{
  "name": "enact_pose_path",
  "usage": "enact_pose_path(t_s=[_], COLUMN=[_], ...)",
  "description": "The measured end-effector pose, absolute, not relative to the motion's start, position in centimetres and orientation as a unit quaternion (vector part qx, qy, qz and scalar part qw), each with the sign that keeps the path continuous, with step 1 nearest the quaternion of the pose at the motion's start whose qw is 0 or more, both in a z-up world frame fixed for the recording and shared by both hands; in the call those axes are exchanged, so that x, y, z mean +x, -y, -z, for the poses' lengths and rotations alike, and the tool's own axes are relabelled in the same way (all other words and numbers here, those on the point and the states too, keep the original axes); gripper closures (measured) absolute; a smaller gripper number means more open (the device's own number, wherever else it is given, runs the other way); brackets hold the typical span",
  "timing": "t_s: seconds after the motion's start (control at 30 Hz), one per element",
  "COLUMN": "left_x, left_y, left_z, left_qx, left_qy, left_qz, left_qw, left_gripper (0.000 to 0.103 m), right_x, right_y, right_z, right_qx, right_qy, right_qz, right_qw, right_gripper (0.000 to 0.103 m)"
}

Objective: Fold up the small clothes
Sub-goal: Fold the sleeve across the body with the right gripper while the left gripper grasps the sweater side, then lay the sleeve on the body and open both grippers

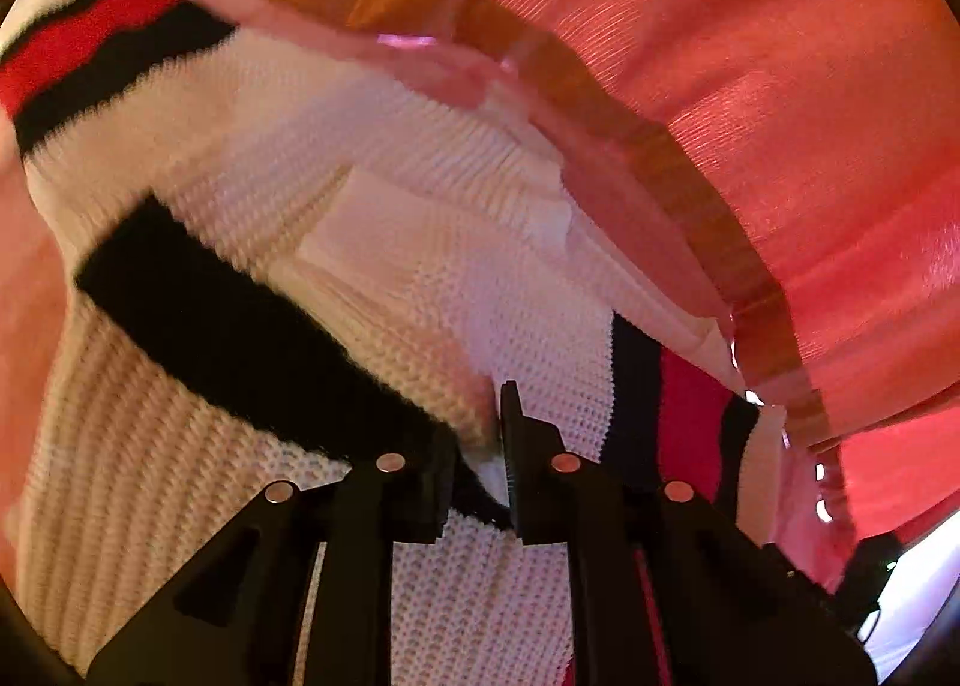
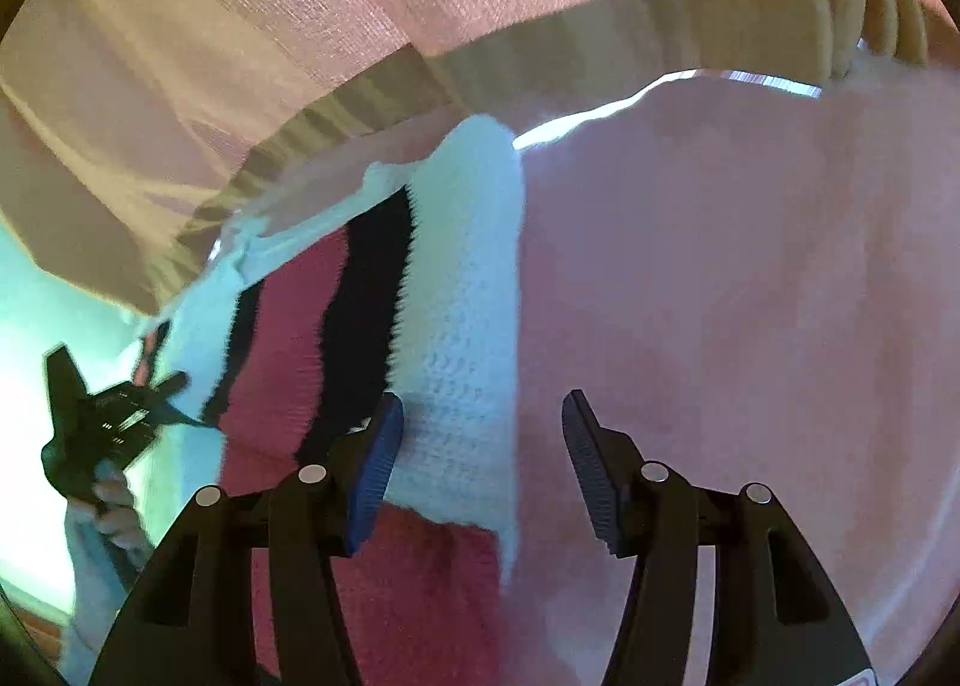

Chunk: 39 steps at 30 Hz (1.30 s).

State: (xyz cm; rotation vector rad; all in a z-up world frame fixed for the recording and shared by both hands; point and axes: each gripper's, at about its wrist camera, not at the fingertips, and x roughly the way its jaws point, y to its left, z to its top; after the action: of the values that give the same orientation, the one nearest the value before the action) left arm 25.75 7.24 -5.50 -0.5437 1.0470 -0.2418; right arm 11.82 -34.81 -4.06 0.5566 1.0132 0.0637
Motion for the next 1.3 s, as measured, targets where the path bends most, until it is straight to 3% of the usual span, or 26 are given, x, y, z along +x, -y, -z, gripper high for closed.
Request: enact_pose_path(t_s=[0.13, 0.17, 0.2, 0.27, 0.4, 0.57, 0.73, 0.9, 1.03, 1.1, 1.3], left_x=[25.8, 25.8, 25.8, 25.9, 25.9, 25.8, 25.3, 25.8, 24.8, 24.1, 20.4], left_y=[-7.9, -7.8, -7.7, -7.2, -6.2, -5.7, -4.5, -6.0, -8.7, -10.5, -17.8], left_z=[5.9, 5.8, 5.6, 5.2, 5.0, 5.7, 4.7, 6.0, 2.6, 0.9, -3.1], left_qx=[-0.289, -0.291, -0.287, -0.273, -0.238, -0.242, -0.209, -0.269, -0.295, -0.294, -0.327], left_qy=[-0.5, -0.499, -0.497, -0.489, -0.486, -0.491, -0.485, -0.496, -0.451, -0.431, -0.382], left_qz=[0.118, 0.119, 0.123, 0.121, 0.112, 0.119, 0.142, 0.151, 0.149, 0.129, 0.052], left_qw=[0.808, 0.807, 0.81, 0.819, 0.833, 0.828, 0.837, 0.812, 0.829, 0.843, 0.863], left_gripper=[0.09, 0.091, 0.091, 0.093, 0.093, 0.093, 0.092, 0.09, 0.09, 0.089, 0.076], right_x=[12.4, 12.5, 12.7, 12.7, 11.6, 11.7, 11.1, 11.5, 10.9, 9.9, 7.1], right_y=[33.3, 32.9, 32.6, 32.9, 34.0, 35.5, 35.9, 34.8, 33.7, 33.2, 29.5], right_z=[5.3, 5.3, 5.2, 4.5, 1.0, 4.2, 2.1, 4.1, 0.0, -2.2, -3.3], right_qx=[0.267, 0.251, 0.239, 0.246, 0.221, 0.239, 0.226, 0.188, 0.134, 0.111, 0.086], right_qy=[-0.485, -0.477, -0.477, -0.465, -0.424, -0.47, -0.44, -0.476, -0.441, -0.411, -0.382], right_qz=[-0.046, -0.045, -0.045, -0.042, -0.016, 0.02, 0.039, 0.055, 0.074, 0.075, 0.022], right_qw=[0.831, 0.841, 0.845, 0.849, 0.878, 0.849, 0.868, 0.857, 0.884, 0.902, 0.92], right_gripper=[0.048, 0.069, 0.082, 0.085, 0.087, 0.087, 0.088, 0.085, 0.084, 0.079, 0.079])
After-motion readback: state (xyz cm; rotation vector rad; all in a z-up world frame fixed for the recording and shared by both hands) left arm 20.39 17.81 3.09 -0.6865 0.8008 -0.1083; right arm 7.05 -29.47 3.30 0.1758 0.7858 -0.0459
